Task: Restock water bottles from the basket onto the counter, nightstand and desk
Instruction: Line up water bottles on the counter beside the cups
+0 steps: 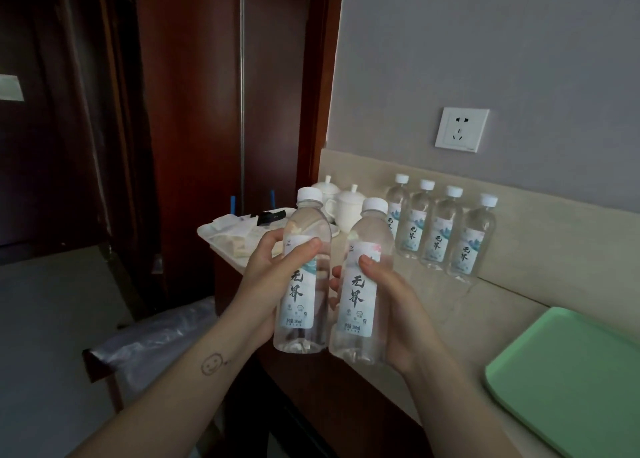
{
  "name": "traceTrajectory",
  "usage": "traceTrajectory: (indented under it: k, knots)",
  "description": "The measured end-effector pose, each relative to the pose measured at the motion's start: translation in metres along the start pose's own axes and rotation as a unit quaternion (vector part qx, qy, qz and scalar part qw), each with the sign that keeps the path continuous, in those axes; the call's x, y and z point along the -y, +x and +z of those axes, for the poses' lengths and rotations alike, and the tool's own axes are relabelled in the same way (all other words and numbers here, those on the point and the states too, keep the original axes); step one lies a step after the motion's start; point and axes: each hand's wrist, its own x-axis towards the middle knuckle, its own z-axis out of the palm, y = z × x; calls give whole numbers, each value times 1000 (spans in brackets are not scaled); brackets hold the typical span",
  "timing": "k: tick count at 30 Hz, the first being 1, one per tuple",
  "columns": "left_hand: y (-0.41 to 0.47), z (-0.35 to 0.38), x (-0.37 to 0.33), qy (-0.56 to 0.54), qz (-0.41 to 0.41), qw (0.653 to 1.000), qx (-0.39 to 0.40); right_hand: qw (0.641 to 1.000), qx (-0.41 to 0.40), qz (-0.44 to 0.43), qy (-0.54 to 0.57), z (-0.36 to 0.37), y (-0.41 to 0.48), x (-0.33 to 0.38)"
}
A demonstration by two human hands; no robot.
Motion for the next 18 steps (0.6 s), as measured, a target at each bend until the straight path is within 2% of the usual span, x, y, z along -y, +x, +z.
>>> traceTrajectory:
  k: [18]
  knots:
    - [132,-37,12,10,-50,984,168,990,-96,-99,-11,11,90,-16]
